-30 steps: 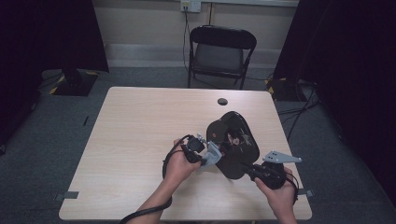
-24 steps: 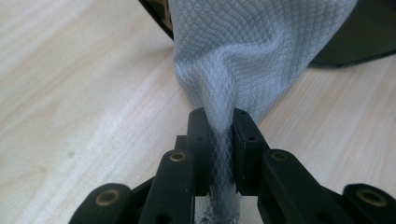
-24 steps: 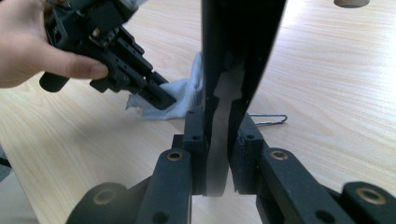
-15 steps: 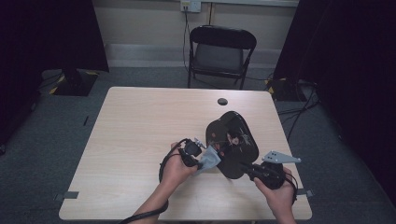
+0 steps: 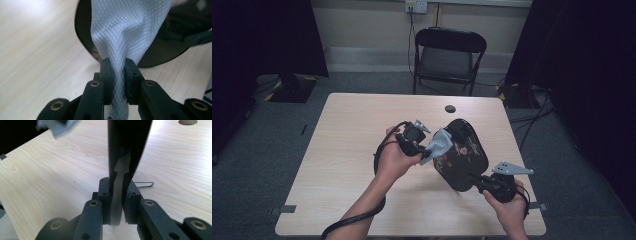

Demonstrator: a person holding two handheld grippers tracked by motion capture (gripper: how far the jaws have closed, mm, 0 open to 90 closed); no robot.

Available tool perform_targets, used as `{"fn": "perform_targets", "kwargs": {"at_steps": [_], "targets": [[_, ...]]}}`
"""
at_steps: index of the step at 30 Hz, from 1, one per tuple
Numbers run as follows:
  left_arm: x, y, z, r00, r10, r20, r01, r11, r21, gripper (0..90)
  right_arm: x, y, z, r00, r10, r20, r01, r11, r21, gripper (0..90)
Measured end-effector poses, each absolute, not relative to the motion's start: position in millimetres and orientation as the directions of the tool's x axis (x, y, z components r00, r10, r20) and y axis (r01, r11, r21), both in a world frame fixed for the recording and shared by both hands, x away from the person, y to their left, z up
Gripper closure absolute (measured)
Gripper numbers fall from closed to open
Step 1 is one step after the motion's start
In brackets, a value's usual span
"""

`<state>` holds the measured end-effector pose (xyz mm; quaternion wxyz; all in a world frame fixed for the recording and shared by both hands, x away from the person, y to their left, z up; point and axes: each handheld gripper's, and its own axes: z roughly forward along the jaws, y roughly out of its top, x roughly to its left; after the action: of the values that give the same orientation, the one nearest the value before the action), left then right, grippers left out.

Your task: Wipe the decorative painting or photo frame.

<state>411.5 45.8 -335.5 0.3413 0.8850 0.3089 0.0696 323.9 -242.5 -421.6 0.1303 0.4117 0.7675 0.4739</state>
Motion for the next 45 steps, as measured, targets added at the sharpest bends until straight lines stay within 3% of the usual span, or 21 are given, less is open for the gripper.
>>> {"fn": "perform_targets", "kwargs": {"at_steps": [8,13,26,45], "targets": [[409,34,-285,0.825,0.563,-0.05,0.428,-0.564,0.706,79.4,324,-242,-421,-0.627,0.756,0.19,0.508,0.212,0.835,79.1],[408,24,-278,0.835,0.548,-0.048,0.412,-0.565,0.714,79.4,324,-241,-422,-0.627,0.756,0.189,0.508,0.213,0.835,79.1],[409,18,-313,0.834,0.55,-0.052,0.43,-0.587,0.686,79.4,324,-239,-422,-0.626,0.757,0.188,0.507,0.211,0.836,79.0],[409,25,-401,0.803,0.584,-0.116,0.525,-0.603,0.6,79.1,324,-238,-422,-0.625,0.758,0.187,0.507,0.212,0.836,79.0]]}}
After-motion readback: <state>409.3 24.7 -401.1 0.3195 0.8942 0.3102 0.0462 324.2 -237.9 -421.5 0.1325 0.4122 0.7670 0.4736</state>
